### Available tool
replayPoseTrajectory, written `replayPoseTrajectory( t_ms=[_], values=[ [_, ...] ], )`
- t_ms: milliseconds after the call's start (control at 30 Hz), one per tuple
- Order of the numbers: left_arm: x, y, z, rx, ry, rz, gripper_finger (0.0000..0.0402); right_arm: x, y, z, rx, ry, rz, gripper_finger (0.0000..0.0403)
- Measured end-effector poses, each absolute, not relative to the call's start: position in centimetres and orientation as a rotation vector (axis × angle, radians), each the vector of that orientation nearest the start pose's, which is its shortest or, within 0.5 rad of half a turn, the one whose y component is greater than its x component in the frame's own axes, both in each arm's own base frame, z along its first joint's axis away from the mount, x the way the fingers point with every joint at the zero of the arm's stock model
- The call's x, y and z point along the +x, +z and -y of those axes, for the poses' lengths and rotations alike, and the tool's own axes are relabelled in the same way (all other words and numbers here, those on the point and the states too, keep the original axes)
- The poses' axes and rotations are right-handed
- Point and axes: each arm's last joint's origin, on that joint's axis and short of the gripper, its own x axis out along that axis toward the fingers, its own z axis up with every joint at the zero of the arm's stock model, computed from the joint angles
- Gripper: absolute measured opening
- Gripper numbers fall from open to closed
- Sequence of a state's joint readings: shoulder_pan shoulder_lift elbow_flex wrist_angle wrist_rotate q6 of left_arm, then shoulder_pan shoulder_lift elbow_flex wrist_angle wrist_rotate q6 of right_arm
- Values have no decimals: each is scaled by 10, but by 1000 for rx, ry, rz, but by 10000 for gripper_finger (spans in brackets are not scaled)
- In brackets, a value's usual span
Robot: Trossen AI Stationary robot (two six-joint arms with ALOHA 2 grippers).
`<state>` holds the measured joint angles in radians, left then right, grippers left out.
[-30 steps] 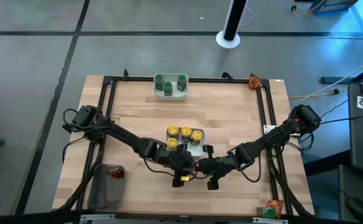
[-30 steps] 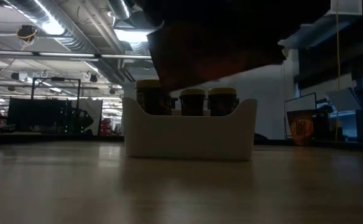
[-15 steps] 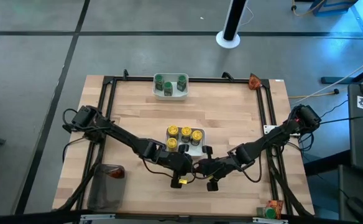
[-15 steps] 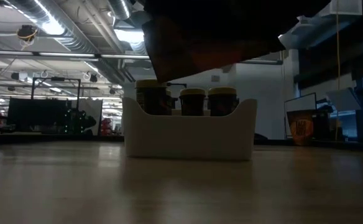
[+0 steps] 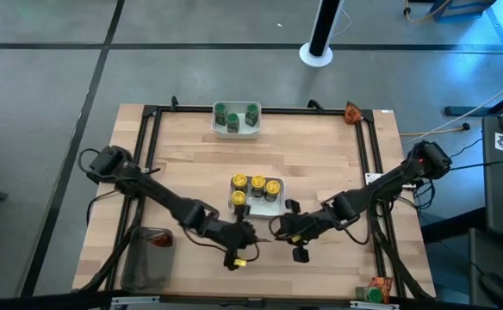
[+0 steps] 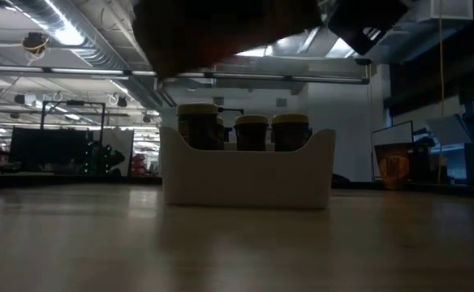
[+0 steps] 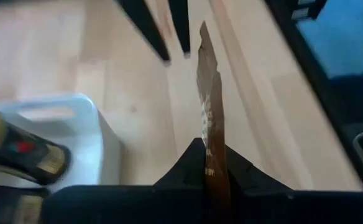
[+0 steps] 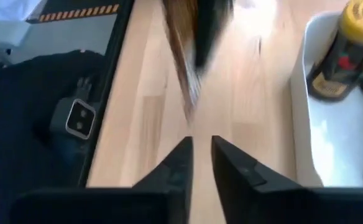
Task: Sort spices by type
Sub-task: Put the middle right orange seasoning pack into the black bin
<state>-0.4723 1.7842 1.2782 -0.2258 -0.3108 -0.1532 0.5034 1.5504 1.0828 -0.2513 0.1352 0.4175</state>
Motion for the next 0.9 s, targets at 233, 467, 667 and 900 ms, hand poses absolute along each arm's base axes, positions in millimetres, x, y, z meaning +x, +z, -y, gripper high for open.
replayPoseTrajectory(
  t_ms=[233,467,667,900],
  values=[
    [310,245,178,159,-62,-559,2,291,249,-156,171,203,-752,178],
    [267,234,169,11,-110,-223,2,298,248,-155,-4,163,-527,277],
    [255,227,160,-37,-101,-3,1,313,261,-158,-47,173,-199,300],
    [254,236,157,-2,-69,104,2,334,260,-156,-16,82,51,291]
  ],
)
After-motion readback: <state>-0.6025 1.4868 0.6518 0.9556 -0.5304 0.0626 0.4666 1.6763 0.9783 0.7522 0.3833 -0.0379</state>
